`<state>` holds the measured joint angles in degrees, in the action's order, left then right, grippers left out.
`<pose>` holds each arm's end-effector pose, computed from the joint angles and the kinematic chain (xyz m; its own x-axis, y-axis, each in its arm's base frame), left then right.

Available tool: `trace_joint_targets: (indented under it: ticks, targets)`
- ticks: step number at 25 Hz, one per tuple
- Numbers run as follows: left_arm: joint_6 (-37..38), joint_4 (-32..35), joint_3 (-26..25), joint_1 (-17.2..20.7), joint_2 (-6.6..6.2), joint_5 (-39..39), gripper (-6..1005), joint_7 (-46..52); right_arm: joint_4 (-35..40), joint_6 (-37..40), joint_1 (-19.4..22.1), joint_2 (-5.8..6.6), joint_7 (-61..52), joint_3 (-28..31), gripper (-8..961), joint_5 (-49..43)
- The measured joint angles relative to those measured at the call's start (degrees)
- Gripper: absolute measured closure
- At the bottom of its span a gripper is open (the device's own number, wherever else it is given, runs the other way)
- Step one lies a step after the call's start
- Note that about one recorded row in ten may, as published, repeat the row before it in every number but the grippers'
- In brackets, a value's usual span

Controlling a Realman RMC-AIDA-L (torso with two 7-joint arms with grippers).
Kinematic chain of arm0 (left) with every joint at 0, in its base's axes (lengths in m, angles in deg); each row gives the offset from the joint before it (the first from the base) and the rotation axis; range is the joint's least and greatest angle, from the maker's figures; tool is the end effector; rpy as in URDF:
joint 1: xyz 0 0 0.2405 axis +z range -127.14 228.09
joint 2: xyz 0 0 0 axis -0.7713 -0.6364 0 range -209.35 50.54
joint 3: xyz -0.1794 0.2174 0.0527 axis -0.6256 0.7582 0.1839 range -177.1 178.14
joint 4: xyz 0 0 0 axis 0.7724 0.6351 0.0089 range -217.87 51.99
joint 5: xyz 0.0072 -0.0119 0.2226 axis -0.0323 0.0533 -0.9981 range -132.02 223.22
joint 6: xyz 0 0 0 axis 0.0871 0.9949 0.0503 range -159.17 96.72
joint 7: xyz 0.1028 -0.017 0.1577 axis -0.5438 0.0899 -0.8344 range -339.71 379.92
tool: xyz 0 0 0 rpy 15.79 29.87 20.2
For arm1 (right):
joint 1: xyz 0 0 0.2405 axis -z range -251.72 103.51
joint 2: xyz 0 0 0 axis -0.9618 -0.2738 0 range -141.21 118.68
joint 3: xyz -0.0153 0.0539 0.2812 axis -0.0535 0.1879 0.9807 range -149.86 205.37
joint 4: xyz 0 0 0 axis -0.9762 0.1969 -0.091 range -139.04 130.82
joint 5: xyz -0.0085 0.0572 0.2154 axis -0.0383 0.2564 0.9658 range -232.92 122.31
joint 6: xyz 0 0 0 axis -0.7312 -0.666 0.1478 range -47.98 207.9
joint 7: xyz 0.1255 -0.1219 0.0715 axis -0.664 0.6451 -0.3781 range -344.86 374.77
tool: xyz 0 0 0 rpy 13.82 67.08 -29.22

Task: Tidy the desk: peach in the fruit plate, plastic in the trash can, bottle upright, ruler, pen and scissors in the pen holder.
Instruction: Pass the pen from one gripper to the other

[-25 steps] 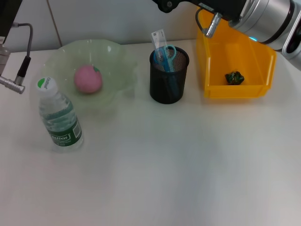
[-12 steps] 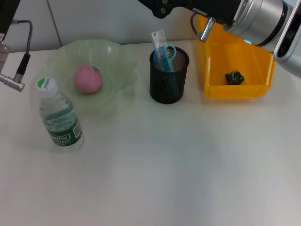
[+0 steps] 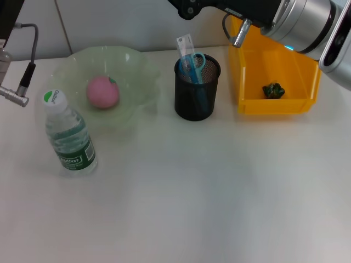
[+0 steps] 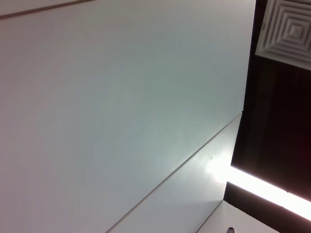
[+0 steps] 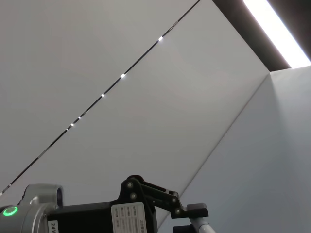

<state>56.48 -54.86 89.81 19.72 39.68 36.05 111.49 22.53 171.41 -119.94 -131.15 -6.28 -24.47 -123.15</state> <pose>-0.1509 0.4077 0.0204 -0.2964 0.3447 0.8907 0.4514 -0.7713 0.4487 0.0896 0.4294 -0.0177 0.4339 0.7289 -0.5296 0.1264 -0.6312 -0.7652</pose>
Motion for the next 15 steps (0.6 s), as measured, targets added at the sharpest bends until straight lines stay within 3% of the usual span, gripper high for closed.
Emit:
trace_joint_targets:
  ticks: [15]
  targets:
    - [-0.5, 0.0, 0.1, 0.1, 0.00, -0.2, 827, 0.1, 0.0, 0.0, -0.2, 0.00, 0.1, 0.0, 758, 0.0]
